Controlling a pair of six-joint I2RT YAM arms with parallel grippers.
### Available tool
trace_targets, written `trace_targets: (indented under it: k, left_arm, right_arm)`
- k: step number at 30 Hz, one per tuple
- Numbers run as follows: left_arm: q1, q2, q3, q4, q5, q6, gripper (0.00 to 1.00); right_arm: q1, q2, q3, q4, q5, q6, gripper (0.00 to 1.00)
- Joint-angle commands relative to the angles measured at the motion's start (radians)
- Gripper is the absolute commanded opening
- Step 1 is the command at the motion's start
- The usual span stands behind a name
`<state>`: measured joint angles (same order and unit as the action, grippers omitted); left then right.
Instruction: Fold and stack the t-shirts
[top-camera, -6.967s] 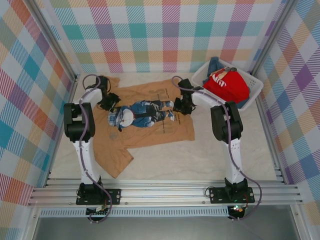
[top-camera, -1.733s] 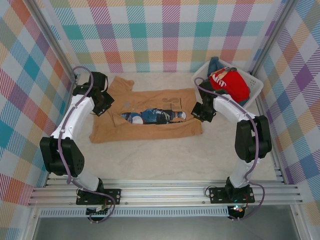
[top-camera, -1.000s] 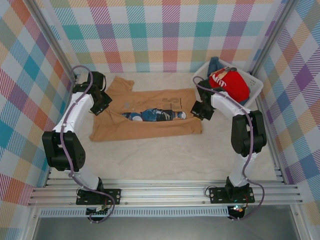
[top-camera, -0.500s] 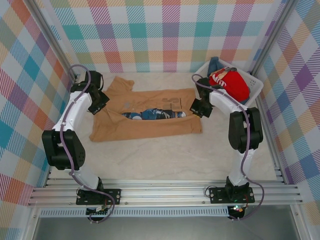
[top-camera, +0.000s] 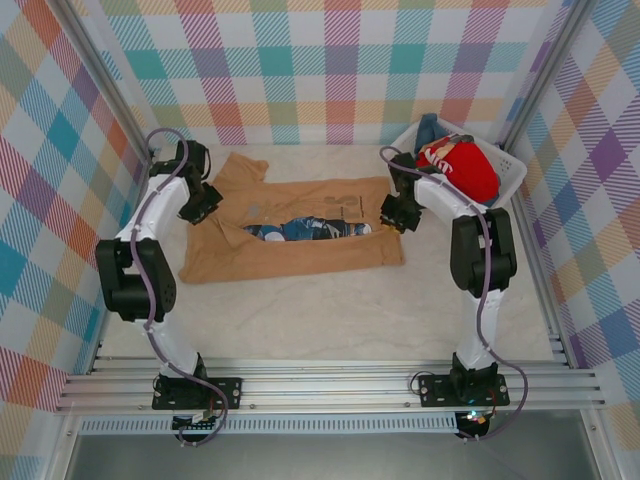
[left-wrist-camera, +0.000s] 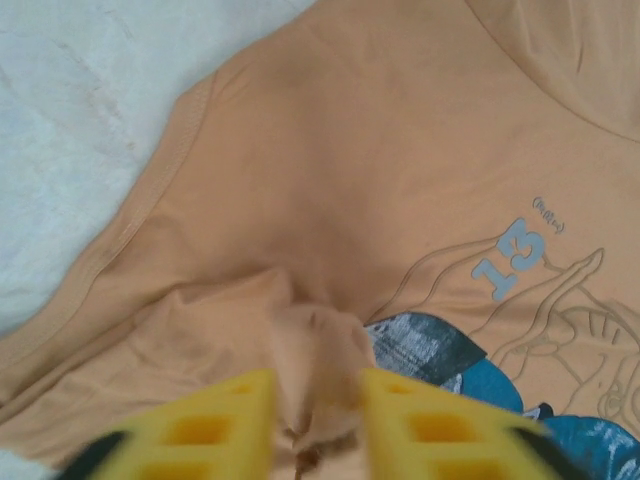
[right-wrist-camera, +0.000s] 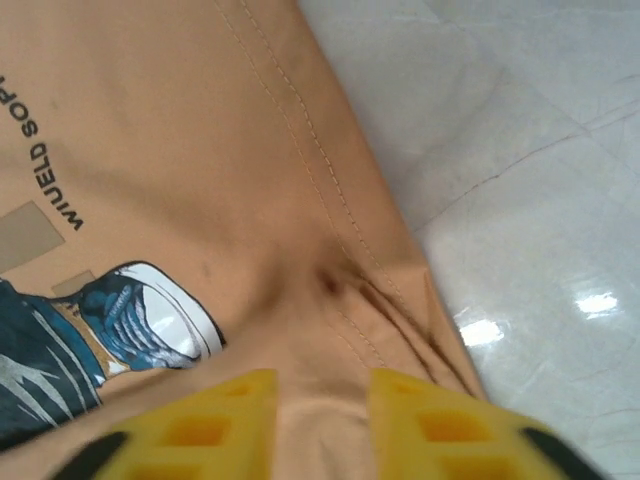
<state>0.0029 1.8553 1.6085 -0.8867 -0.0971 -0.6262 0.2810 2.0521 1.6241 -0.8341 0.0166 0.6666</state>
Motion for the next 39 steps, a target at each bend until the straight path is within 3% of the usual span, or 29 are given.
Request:
trace_targets:
  k: [1, 2, 6, 11, 18, 22, 32, 35, 39]
  left_arm:
    - [0.018, -0.005, 0.058, -0.035, 0.006, 0.021, 0.67]
    - [0.018, -0.019, 0.056, -0.052, -0.003, 0.019, 0.72]
    - [0.022, -0.154, -0.086, -0.115, -0.050, -0.033, 0.73]
    - [0.086, -0.384, -0.424, -0.082, 0.035, -0.124, 0.66]
    - [0.210, -0.483, -0.645, -0.069, 0.086, -0.153, 0.67]
    - [0.231, -0.478, -0.696, -0.031, 0.084, -0.154, 0.68]
    - [0.282, -0.412, -0.738, 0.094, 0.030, -0.115, 0.60]
    - [0.282, -0.374, -0.728, 0.127, 0.009, -0.097, 0.53]
    - [0.309, -0.309, -0.722, 0.168, -0.026, -0.078, 0.37]
  right_arm:
    - [-0.008, -0.066, 0.023, -0.022, 0.018, -0.033, 0.41]
    - [-0.011, -0.095, 0.007, -0.023, 0.028, -0.026, 0.44]
    - [-0.040, -0.229, -0.158, -0.004, 0.016, 0.039, 0.46]
    - [-0.051, -0.366, -0.425, 0.111, -0.112, 0.120, 0.37]
    - [-0.062, -0.359, -0.569, 0.235, -0.222, 0.204, 0.33]
    - [-0.064, -0.319, -0.567, 0.256, -0.242, 0.218, 0.32]
    - [-0.063, -0.257, -0.527, 0.230, -0.171, 0.162, 0.25]
    - [-0.063, -0.247, -0.504, 0.211, -0.145, 0.133, 0.24]
    - [-0.063, -0.235, -0.498, 0.211, -0.131, 0.119, 0.12]
